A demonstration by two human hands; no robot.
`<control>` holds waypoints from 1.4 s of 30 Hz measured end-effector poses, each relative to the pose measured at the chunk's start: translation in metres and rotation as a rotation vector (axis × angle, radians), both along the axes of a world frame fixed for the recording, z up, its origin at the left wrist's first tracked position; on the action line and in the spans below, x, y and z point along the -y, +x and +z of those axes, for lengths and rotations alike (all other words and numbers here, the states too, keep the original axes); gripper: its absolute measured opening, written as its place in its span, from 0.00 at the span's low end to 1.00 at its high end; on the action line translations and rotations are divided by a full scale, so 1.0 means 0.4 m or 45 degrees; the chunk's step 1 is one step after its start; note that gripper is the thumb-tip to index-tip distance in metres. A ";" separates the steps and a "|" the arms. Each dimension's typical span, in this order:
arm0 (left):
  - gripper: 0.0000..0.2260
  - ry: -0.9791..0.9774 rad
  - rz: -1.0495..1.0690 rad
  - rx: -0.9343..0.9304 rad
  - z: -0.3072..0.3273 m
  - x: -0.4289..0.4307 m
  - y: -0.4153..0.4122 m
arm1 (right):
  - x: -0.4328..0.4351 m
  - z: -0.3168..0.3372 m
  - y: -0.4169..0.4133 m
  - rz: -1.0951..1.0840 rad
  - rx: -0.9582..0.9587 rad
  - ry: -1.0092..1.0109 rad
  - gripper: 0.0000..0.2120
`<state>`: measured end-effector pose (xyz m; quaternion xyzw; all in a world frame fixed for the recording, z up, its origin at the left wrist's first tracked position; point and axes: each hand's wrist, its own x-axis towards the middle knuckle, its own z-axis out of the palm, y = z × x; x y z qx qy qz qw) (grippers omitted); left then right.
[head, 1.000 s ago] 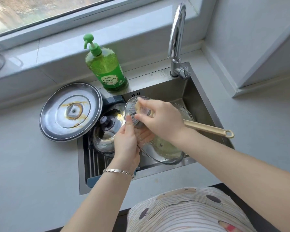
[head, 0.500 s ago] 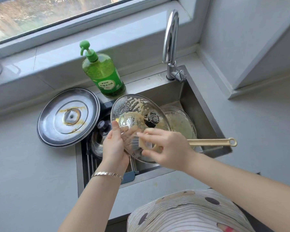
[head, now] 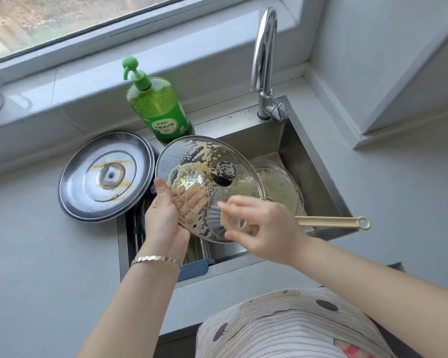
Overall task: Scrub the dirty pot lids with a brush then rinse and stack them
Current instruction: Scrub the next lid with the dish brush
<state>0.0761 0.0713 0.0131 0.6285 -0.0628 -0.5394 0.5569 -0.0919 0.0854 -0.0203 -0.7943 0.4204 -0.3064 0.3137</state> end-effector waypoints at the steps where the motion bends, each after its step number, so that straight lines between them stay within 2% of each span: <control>1: 0.20 -0.002 0.005 -0.007 0.001 0.002 0.009 | -0.011 -0.015 -0.015 0.027 -0.015 -0.022 0.20; 2: 0.21 -0.006 0.008 -0.020 0.002 0.001 0.017 | -0.002 -0.029 -0.038 -0.030 -0.029 0.045 0.20; 5: 0.21 -0.030 0.024 -0.062 0.003 0.000 0.024 | 0.068 -0.061 -0.086 -0.483 0.057 0.442 0.22; 6: 0.22 -0.026 0.027 -0.073 0.004 0.002 0.022 | 0.071 -0.057 -0.080 -0.485 0.071 0.441 0.22; 9: 0.22 -0.011 0.028 -0.069 0.003 0.008 0.027 | 0.010 -0.039 -0.059 -0.083 0.149 0.219 0.24; 10: 0.22 -0.011 0.025 -0.073 0.005 0.008 0.031 | -0.002 -0.047 -0.070 -0.024 0.132 0.178 0.24; 11: 0.22 -0.015 0.013 -0.081 0.005 0.006 0.035 | 0.007 -0.053 -0.087 -0.065 0.128 0.225 0.23; 13: 0.23 -0.023 -0.029 -0.100 0.006 0.000 0.037 | 0.062 -0.071 -0.115 -0.412 0.172 0.440 0.23; 15: 0.23 -0.016 -0.074 -0.105 0.008 -0.004 0.030 | 0.085 -0.070 -0.111 -0.528 0.117 0.449 0.22; 18: 0.23 0.001 -0.100 -0.118 0.008 -0.001 0.027 | 0.035 -0.046 -0.087 -0.132 0.170 0.165 0.23; 20: 0.23 0.013 -0.131 -0.112 0.009 -0.002 0.036 | 0.020 -0.048 -0.108 -0.013 0.135 0.202 0.23; 24: 0.21 0.086 -0.240 0.025 0.008 0.005 0.070 | 0.105 -0.056 -0.152 -0.443 -0.108 0.622 0.20; 25: 0.21 0.112 -0.276 0.036 0.011 0.009 0.076 | 0.121 -0.051 -0.151 -0.575 -0.065 0.702 0.19; 27: 0.22 0.167 -0.356 0.038 0.014 0.018 0.080 | 0.139 -0.028 -0.125 -0.736 0.221 0.832 0.18; 29: 0.24 0.222 -0.414 0.054 0.016 0.025 0.073 | 0.132 0.007 -0.082 -0.678 0.271 0.866 0.23; 31: 0.25 0.258 -0.489 0.060 0.014 0.034 0.066 | 0.114 0.034 -0.037 -0.426 0.109 0.831 0.26; 34: 0.29 0.339 -0.652 0.047 0.016 0.055 0.073 | 0.099 0.037 0.003 -0.190 -0.102 0.656 0.20; 37: 0.26 0.404 -0.799 0.009 0.030 0.077 0.084 | 0.090 0.026 0.014 -0.315 -0.036 0.662 0.09; 40: 0.20 0.311 -0.707 -0.119 0.043 0.081 0.068 | 0.086 0.016 0.033 -0.535 0.167 0.821 0.09; 42: 0.18 0.189 -0.604 -0.124 0.036 0.066 0.040 | 0.104 0.025 0.041 -0.739 0.270 0.962 0.09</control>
